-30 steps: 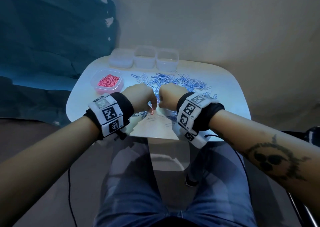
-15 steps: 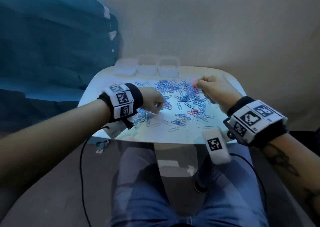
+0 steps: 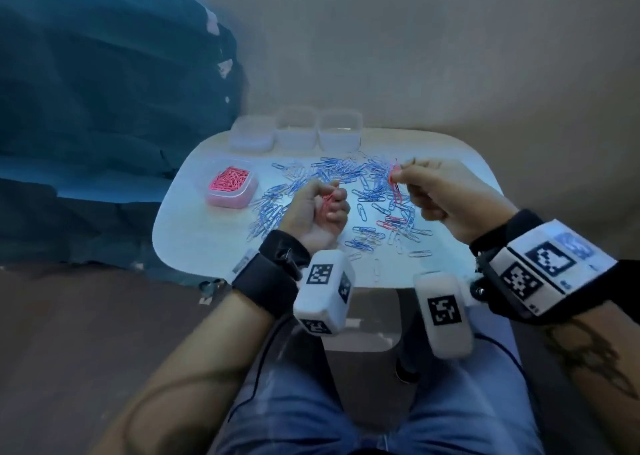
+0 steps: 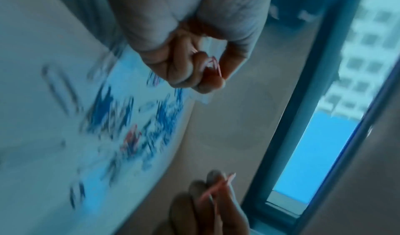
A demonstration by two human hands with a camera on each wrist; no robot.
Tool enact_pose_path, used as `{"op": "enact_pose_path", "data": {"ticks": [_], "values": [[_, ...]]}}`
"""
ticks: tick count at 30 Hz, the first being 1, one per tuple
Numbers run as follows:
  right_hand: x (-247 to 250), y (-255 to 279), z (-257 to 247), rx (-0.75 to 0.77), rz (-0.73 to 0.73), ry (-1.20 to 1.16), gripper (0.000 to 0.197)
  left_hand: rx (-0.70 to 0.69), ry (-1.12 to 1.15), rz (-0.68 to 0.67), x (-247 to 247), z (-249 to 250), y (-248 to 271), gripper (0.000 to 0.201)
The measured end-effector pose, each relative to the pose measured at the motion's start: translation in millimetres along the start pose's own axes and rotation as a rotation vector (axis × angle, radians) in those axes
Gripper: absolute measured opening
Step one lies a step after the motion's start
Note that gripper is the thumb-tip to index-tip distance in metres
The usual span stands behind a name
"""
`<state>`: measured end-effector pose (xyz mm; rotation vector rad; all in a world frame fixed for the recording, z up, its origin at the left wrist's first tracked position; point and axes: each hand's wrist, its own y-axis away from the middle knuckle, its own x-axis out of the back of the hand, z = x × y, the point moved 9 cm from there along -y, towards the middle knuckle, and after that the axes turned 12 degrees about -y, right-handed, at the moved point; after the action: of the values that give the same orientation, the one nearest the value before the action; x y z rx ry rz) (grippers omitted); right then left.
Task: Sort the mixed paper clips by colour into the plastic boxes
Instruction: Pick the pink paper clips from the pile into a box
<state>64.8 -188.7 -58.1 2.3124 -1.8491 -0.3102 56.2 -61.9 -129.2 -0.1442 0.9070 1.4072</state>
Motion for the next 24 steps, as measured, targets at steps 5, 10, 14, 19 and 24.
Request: {"op": "enact_pose_path", "data": {"ticks": [5, 10, 14, 19, 24], "values": [[-27.2, -0.5, -33.2, 0.136, -0.043, 0.416, 0.016, -0.082, 0.226, -0.044, -19.0, -9.4, -2.0, 0.027], [-56.3, -13.2, -22.3, 0.105, -0.105, 0.799, 0.021, -0.116, 0.298, -0.054, -25.1, -12.8, -0.8, 0.034], [-66.1, -13.9, -26.1, 0.104, -0.145, 0.771, 0.023, -0.120, 0.346, -0.050, -21.2, -10.4, 0.1, 0.036], [-57.3, -6.3, -44.7, 0.146, -0.187, 0.742, 0.018, -0.091, 0.419, -0.032, -17.8, -10.2, -1.5, 0.039], [-8.2, -25.3, -34.0, 0.187, -0.067, 0.943, 0.014, 0.013, 0.256, -0.002, -2.2, -6.3, -0.9, 0.020]]}}
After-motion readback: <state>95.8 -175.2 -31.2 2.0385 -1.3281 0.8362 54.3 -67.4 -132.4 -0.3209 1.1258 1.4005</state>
